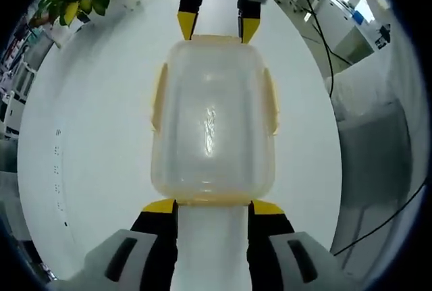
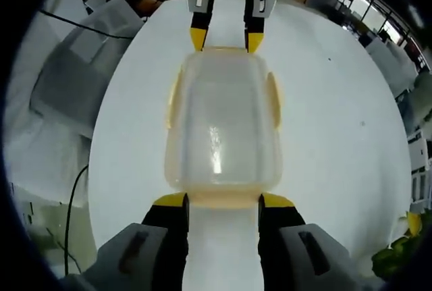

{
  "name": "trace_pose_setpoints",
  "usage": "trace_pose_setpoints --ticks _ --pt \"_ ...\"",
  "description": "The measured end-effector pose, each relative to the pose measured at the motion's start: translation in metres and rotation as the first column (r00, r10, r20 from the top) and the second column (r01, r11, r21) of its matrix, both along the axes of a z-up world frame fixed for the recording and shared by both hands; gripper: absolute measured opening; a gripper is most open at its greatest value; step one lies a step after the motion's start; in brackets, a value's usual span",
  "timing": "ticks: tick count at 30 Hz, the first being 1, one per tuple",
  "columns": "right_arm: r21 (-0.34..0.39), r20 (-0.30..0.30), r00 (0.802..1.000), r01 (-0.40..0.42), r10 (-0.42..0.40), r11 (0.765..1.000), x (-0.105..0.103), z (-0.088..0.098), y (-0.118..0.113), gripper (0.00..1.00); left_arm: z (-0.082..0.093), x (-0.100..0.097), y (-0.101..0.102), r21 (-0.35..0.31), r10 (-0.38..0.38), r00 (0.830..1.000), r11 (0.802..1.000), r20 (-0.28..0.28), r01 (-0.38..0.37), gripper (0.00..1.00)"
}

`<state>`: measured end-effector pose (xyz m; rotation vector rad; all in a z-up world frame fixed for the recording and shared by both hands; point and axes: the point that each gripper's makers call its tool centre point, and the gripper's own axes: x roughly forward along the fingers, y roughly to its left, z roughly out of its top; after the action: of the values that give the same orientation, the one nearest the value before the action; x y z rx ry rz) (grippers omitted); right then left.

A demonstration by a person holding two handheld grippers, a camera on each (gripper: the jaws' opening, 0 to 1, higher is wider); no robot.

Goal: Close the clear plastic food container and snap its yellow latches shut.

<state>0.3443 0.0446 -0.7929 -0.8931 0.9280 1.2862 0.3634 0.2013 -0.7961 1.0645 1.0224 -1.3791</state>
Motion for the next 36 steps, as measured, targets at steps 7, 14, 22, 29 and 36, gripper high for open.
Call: trace_pose_setpoints --ticks 7,14,22,29,36 --pt "-0.006 -0.009 1.000 -0.001 0.001 1.000 0.000 -0.001 0.000 0.37 -0.003 0.000 -0.001 0.016 -0.004 1.000 1.000 -0.011 0.004 0.34" --pt "0.002 -0.028 1.000 -0.003 0.003 1.000 0.000 -0.002 0.000 0.37 -0.008 -0.001 0.000 0.031 -0.008 1.000 0.999 -0.009 0.008 0.36" --pt "0.011 -0.031 1.000 -0.001 0.001 1.000 -0.001 -0.002 0.000 0.37 -0.012 -0.001 0.002 0.042 -0.010 1.000 0.999 0.002 0.010 0.38" --pt "0.001 -0.032 0.999 -0.006 0.006 1.000 -0.001 -0.002 -0.001 0.38 -0.012 -0.002 0.003 0.035 -0.007 1.000 0.999 -0.004 0.007 0.39" --pt "-0.003 -0.038 0.999 -0.002 0.002 1.000 -0.001 -0.002 -0.001 0.38 -0.012 -0.002 0.003 0.033 -0.009 1.000 0.999 -0.003 0.009 0.39"
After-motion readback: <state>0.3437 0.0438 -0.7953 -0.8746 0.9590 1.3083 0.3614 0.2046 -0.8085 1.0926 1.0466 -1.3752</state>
